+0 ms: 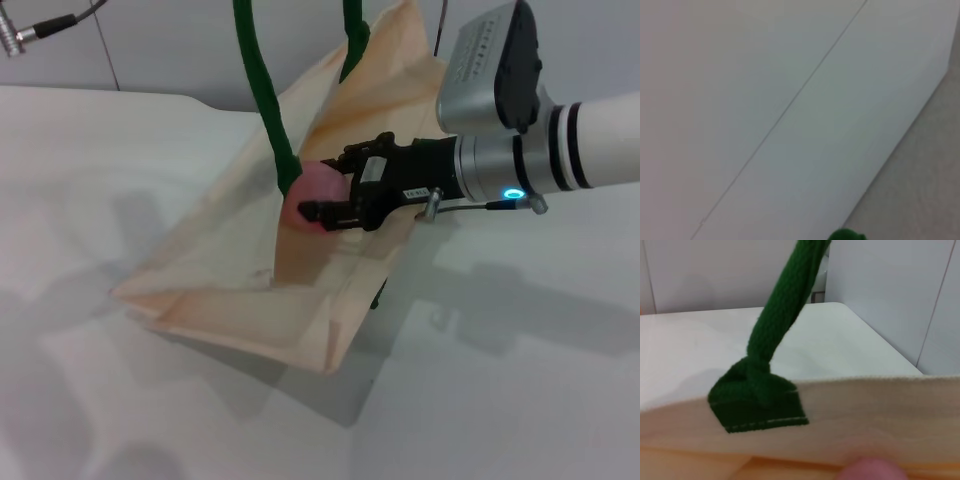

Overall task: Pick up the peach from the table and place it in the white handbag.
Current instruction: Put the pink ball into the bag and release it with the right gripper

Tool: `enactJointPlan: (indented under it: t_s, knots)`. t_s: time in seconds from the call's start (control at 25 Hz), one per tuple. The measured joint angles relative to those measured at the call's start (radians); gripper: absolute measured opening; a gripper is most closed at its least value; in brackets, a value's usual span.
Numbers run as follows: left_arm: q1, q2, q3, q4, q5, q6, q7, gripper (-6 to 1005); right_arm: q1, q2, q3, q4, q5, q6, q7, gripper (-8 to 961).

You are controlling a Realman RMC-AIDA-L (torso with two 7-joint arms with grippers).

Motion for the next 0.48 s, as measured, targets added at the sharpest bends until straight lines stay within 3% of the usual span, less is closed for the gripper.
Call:
enactJointPlan:
  t_s: [0.2,0.48]
  knots:
    - [0.013,0.001,0.0,0.0,-0.001,-0.021,-0.002,106,-0.004,-0.004,0.005,-0.006,0.002,0.028,0.015,544]
    - [0.041,0.001,0.0,0.001,0.0,-0.071,-0.016,135,-0.102,-0.021,0.006,-0.144,-0.011,-0.004,0.12,775]
